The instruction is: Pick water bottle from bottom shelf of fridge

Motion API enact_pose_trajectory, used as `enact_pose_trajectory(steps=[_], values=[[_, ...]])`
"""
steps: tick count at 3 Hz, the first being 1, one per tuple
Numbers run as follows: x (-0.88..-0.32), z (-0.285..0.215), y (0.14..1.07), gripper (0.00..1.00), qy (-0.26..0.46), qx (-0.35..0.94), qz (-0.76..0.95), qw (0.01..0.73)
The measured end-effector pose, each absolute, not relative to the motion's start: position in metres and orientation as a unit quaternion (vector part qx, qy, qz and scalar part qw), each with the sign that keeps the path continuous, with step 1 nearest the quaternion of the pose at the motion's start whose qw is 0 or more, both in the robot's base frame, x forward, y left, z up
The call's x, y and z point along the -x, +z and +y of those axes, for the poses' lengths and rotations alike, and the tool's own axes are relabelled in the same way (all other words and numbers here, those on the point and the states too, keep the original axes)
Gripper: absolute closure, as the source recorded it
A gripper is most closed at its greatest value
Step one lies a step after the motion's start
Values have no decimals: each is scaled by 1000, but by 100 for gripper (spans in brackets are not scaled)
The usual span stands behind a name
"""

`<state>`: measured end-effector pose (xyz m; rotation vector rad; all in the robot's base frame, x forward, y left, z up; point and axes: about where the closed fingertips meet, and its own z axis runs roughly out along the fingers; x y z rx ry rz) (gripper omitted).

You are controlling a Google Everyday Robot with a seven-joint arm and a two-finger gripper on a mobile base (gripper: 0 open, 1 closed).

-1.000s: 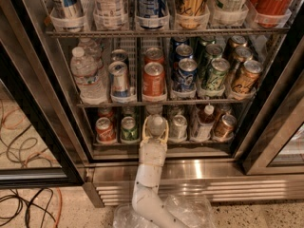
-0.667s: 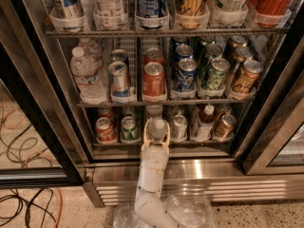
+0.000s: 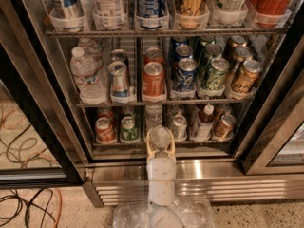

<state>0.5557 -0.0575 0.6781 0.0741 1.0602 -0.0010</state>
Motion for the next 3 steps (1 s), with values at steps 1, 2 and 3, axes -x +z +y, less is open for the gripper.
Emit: enact_pose_trajectory(steps=[1,2,3], values=[[-544,-61,696,100,9,0,509,861],[-533,-60,715,100,25,48,512,857],[-521,-58,725,100,40,89,520,849]])
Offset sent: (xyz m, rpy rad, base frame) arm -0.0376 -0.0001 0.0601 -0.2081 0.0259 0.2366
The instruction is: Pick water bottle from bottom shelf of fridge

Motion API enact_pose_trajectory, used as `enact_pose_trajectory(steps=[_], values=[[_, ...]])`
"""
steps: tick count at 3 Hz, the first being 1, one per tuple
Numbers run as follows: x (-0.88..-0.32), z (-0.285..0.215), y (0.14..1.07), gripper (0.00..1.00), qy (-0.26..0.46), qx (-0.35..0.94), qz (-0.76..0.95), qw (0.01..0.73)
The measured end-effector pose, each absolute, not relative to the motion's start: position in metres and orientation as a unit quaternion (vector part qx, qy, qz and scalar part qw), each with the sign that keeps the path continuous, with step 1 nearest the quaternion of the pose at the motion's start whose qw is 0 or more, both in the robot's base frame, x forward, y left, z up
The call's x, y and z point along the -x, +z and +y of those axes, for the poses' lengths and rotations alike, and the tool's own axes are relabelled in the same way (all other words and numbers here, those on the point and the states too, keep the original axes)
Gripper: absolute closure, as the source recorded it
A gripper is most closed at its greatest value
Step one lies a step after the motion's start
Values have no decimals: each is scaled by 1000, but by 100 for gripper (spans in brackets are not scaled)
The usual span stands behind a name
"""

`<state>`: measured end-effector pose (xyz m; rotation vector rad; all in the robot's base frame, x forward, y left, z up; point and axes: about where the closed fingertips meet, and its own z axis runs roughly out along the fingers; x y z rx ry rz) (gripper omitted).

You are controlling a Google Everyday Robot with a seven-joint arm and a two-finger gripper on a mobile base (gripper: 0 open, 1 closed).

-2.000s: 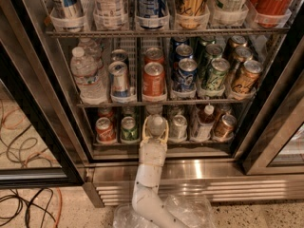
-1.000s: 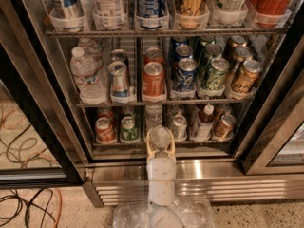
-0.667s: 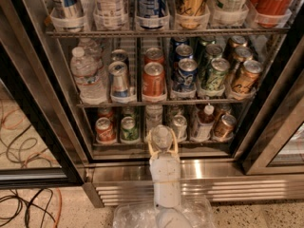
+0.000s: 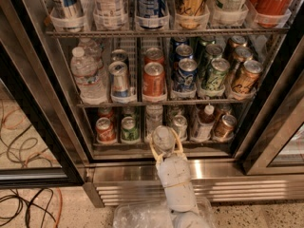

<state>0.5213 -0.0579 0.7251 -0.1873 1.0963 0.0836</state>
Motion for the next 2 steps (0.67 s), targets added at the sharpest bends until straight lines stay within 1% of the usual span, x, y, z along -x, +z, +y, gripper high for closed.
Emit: enact_pose_trajectory(steps=[1,2], values=[[-487,-71,735,100,60,99,550,827],[-487,-71,735,100,60,99,550,827]])
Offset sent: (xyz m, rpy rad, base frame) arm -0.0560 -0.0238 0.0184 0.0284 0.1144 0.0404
